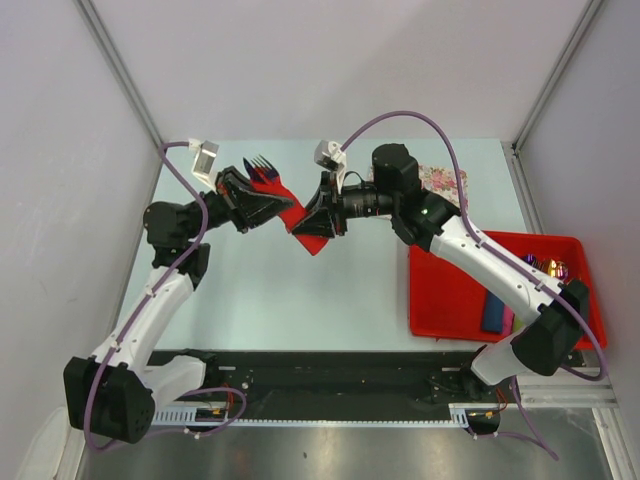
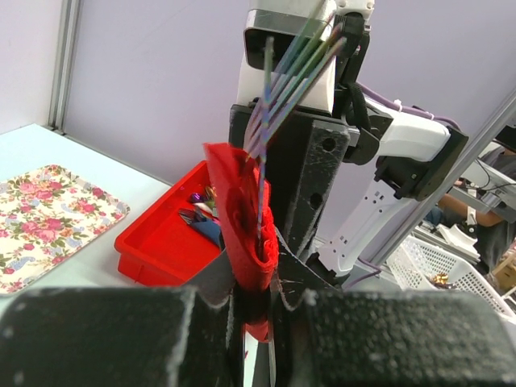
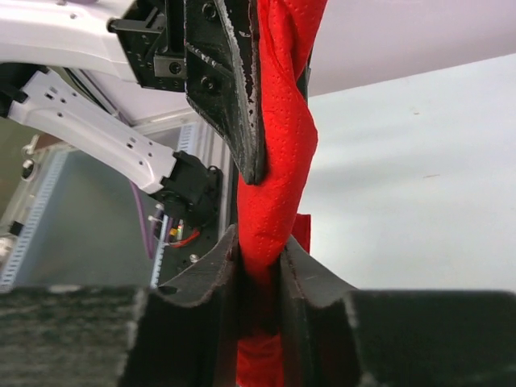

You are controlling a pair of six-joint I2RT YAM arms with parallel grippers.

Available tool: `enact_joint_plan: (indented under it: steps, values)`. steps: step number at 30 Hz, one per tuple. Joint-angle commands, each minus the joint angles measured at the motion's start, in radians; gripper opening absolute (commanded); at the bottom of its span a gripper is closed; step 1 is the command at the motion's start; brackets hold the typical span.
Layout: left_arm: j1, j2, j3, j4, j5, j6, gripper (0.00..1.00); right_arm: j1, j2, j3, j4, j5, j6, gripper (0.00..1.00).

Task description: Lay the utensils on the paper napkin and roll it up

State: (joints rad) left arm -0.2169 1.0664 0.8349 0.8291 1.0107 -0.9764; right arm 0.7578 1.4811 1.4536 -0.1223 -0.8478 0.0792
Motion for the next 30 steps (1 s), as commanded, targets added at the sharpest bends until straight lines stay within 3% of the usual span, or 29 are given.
enact_joint_plan:
  steps: [1,3,5,6,7,10,15,24,30]
  values:
    - [-0.009,-0.002,0.073,0.090,-0.044,-0.008,0.00,0.021,0.007,-0.009,0.015,-0.040,0.011,0.16]
    - [-0.009,-0.003,0.072,0.070,-0.044,0.007,0.00,0.021,0.007,-0.004,0.023,-0.031,0.017,0.00]
    - [-0.007,-0.023,0.060,0.017,-0.047,0.024,0.07,0.011,0.007,0.007,0.042,-0.007,0.028,0.00]
    - [-0.007,-0.032,0.055,-0.013,-0.053,0.050,0.14,0.005,0.008,0.013,0.052,-0.001,0.049,0.00]
    - [-0.007,-0.043,0.047,-0.050,-0.058,0.065,0.33,-0.003,0.010,0.020,0.071,0.004,0.065,0.00]
    - [-0.003,-0.091,0.012,-0.174,-0.076,0.133,0.58,-0.031,0.021,0.053,0.102,0.006,0.109,0.00]
    - [0.004,-0.112,-0.019,-0.240,-0.098,0.168,0.79,-0.037,0.013,0.060,0.156,-0.014,0.149,0.00]
    - [0.004,-0.069,-0.043,-0.130,-0.130,0.041,0.80,-0.031,-0.015,0.027,0.231,-0.036,0.180,0.00]
    - [0.001,-0.040,-0.060,-0.071,-0.116,-0.028,0.75,-0.029,-0.019,0.014,0.259,-0.034,0.192,0.00]
